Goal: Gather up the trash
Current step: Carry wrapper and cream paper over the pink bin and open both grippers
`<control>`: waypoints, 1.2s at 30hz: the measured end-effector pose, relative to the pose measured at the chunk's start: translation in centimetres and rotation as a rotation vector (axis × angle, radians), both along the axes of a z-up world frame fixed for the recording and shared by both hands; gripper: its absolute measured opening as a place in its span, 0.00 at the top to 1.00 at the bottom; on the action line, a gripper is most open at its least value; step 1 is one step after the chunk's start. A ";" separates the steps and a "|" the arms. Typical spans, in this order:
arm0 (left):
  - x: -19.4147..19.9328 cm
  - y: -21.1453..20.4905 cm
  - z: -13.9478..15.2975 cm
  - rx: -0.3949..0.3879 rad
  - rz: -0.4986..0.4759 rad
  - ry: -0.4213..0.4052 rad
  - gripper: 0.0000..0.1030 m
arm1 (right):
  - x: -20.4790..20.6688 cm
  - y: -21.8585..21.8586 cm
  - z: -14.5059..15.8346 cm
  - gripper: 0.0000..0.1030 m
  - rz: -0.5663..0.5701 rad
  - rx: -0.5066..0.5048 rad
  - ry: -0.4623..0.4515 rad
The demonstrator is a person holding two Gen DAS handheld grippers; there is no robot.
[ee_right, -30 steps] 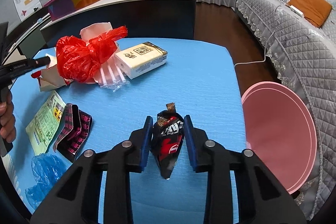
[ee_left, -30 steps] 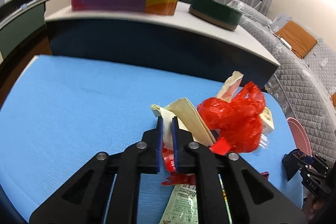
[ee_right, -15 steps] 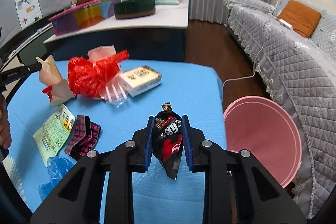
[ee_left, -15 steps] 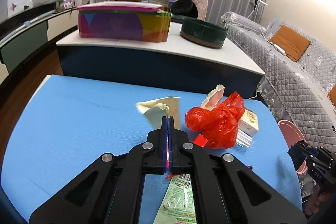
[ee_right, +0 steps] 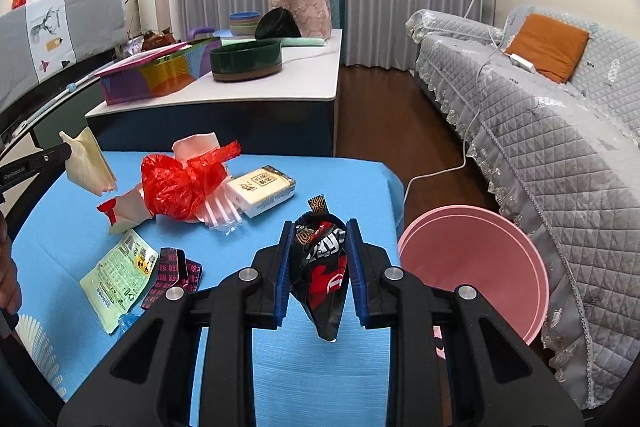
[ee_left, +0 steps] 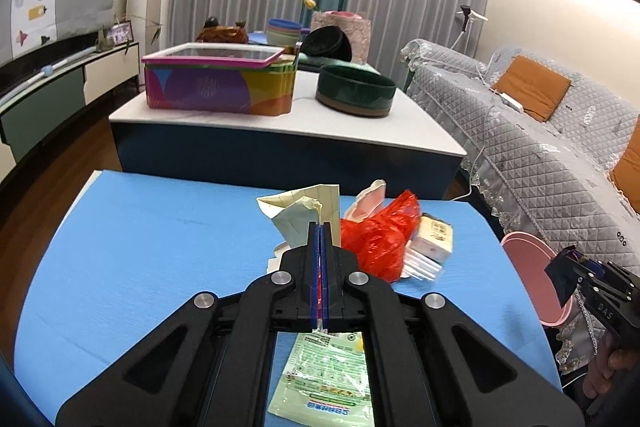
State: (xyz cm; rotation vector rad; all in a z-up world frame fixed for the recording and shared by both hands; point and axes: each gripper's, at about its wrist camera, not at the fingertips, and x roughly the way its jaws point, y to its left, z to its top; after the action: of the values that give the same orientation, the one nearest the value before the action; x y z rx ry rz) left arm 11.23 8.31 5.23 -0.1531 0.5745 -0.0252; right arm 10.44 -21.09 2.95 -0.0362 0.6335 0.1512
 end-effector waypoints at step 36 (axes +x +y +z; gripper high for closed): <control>0.8 -16.4 3.9 0.008 -0.240 -0.021 1.00 | 0.5 -12.3 7.0 0.75 -0.203 0.051 -0.153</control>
State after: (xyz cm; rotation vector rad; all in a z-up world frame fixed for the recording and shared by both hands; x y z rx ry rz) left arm 12.07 -8.09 9.10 -0.0750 0.5694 -0.2568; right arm 10.94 -33.36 9.97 0.0656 0.4770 -0.0317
